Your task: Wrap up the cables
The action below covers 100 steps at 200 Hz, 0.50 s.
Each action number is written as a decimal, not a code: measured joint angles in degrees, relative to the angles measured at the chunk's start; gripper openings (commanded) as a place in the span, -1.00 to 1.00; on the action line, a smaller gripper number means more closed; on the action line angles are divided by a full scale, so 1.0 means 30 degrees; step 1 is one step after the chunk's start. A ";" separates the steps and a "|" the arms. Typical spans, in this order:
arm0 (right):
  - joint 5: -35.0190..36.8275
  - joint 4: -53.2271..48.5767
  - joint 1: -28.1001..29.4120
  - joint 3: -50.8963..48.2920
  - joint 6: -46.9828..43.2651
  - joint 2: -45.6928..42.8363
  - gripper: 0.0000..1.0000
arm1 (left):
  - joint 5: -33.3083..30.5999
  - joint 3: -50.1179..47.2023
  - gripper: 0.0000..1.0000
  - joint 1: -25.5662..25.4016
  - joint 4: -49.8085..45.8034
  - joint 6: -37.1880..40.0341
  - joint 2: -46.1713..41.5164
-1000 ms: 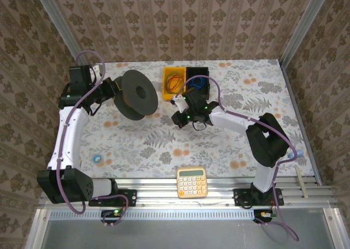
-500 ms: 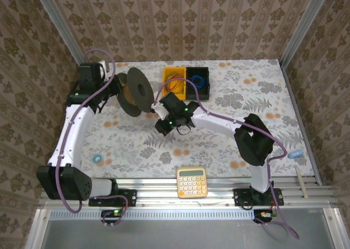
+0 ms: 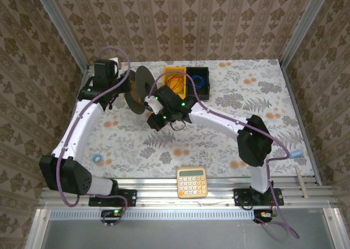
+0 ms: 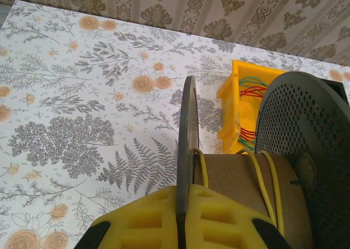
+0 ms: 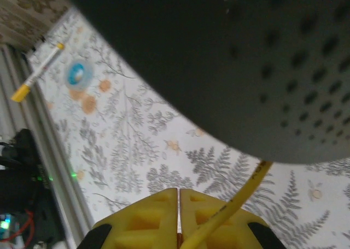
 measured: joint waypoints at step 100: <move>-0.3818 0.6543 -0.1304 -0.1668 0.8531 0.0022 -1.00 | -0.3861 0.0000 -1.00 -0.2725 0.1377 0.1588 0.0823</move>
